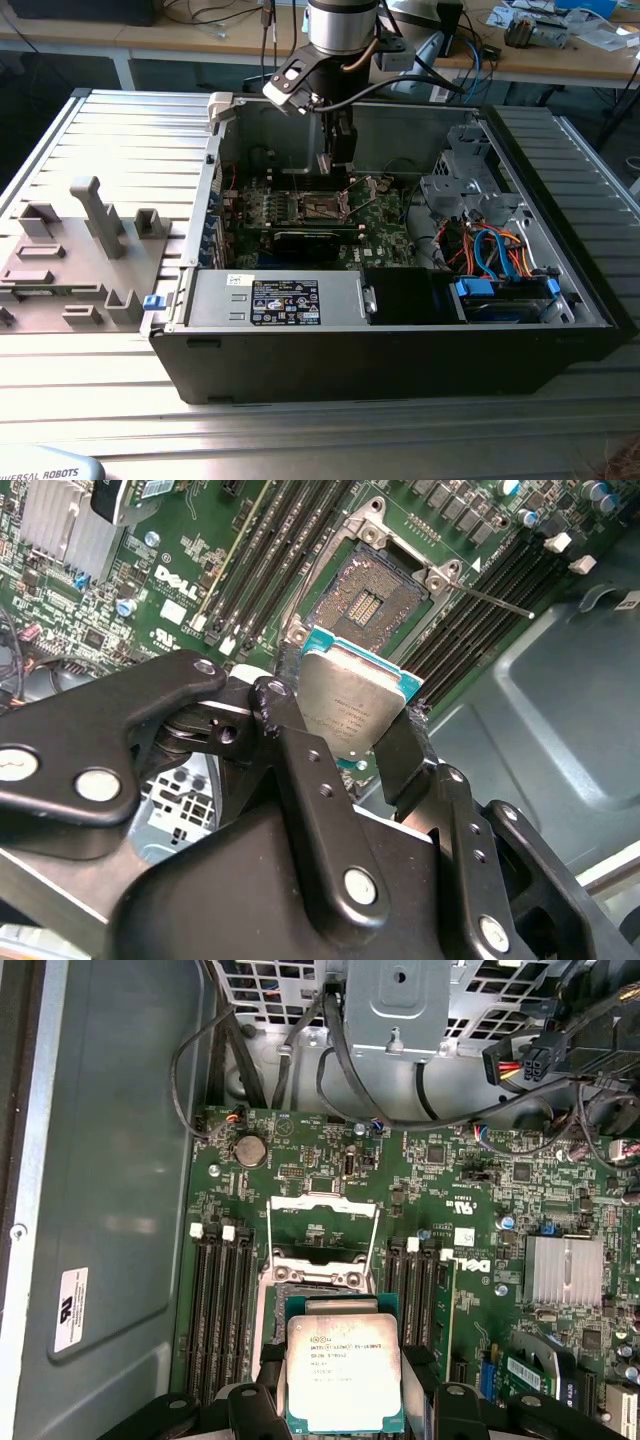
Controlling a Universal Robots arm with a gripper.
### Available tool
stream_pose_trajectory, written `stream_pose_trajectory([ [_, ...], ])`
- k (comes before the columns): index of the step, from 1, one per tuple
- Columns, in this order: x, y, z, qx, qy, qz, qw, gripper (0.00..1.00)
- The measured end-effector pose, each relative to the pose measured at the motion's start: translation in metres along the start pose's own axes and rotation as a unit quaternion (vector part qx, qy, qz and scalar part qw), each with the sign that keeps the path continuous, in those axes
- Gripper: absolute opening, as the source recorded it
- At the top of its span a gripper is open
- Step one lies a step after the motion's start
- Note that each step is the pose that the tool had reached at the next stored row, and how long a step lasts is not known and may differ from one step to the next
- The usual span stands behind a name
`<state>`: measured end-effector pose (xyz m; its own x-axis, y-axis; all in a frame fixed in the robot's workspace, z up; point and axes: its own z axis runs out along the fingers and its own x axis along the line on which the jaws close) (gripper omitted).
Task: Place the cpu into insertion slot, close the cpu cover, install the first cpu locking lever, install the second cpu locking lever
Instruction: 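Place the cpu into insertion slot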
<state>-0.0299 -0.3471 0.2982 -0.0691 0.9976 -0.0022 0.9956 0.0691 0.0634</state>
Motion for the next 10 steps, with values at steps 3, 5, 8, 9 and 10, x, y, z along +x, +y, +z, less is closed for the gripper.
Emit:
stream_pose_trajectory([
  [3, 0.0, 0.0, 0.0001, 0.0, -0.0001, 0.002, 1.0, 0.54],
  [5, 0.0, 0.0, 0.0001, 0.0, -0.0002, 0.004, 1.0, 0.54],
  [8, 0.0, 0.0, 0.0001, 0.0, -0.0004, 0.006, 1.0, 0.54],
  [9, 0.0, 0.0, 0.0001, 0.0, -0.0004, 0.007, 1.0, 0.54],
  [10, 0.0, 0.0, 0.0001, 0.0, -0.0005, 0.007, 1.0, 0.54],
])
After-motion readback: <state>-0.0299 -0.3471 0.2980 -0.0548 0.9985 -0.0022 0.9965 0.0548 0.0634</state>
